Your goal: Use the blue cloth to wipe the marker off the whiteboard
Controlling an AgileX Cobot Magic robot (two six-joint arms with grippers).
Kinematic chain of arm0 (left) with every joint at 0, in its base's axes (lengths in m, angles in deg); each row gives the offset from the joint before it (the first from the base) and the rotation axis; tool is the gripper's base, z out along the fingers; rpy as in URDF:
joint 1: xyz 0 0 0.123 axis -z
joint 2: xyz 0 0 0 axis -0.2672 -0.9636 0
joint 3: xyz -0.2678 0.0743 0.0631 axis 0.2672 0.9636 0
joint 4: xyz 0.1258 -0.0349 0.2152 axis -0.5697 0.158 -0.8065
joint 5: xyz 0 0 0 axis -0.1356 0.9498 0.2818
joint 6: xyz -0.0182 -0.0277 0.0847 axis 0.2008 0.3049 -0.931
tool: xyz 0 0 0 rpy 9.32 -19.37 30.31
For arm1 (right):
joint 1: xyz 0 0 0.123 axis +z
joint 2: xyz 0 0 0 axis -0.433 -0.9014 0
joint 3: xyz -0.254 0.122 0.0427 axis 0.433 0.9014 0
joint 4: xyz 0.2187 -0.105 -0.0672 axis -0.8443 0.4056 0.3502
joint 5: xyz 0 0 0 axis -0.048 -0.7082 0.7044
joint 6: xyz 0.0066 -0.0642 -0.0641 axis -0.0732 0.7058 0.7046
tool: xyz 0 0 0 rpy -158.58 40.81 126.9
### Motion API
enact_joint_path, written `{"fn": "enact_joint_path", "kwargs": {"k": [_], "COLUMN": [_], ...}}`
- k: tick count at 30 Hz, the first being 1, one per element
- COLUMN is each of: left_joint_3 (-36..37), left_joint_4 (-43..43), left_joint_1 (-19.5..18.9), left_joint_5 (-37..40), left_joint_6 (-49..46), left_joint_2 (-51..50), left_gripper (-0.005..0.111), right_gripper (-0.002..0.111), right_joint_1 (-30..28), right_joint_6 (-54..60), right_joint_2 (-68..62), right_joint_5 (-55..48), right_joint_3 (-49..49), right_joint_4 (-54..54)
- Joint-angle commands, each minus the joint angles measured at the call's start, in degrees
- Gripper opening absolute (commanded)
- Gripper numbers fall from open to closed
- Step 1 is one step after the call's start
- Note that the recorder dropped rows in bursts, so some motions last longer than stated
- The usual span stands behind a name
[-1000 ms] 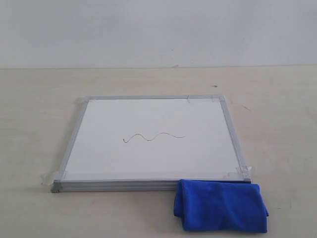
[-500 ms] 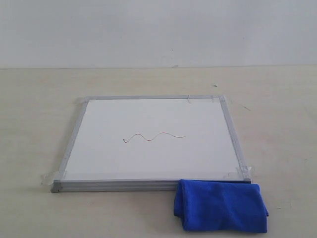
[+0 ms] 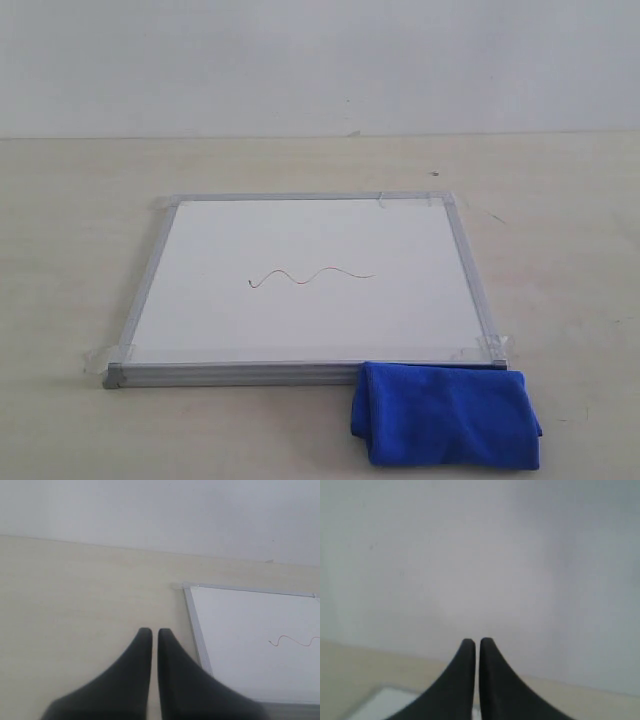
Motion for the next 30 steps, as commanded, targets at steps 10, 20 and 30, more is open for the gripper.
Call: {"fn": "enact_joint_path", "kwargs": {"k": [10,20,30], "left_joint_3": [0.2,0.2,0.2], "left_joint_4": [0.4,0.4,0.4], "left_joint_1": [0.2,0.2,0.2], "left_joint_5": [0.2,0.2,0.2], "left_joint_6": [-0.3,-0.3,-0.3], "left_joint_2": [0.2,0.2,0.2], "left_gripper": [0.004,0.004,0.004], "right_gripper": [0.001,0.06,0.065], "right_joint_1": [11.4,11.4,11.4], "right_joint_6": [29.1,42.9,60.7], "right_joint_2": [-40.9,-56.5,-60.9], "right_joint_5": [-34.1,-39.9,-27.6], "right_joint_3": [-14.8,-14.4,-6.1], "right_joint_4": [0.0,-1.4,-5.2]}}
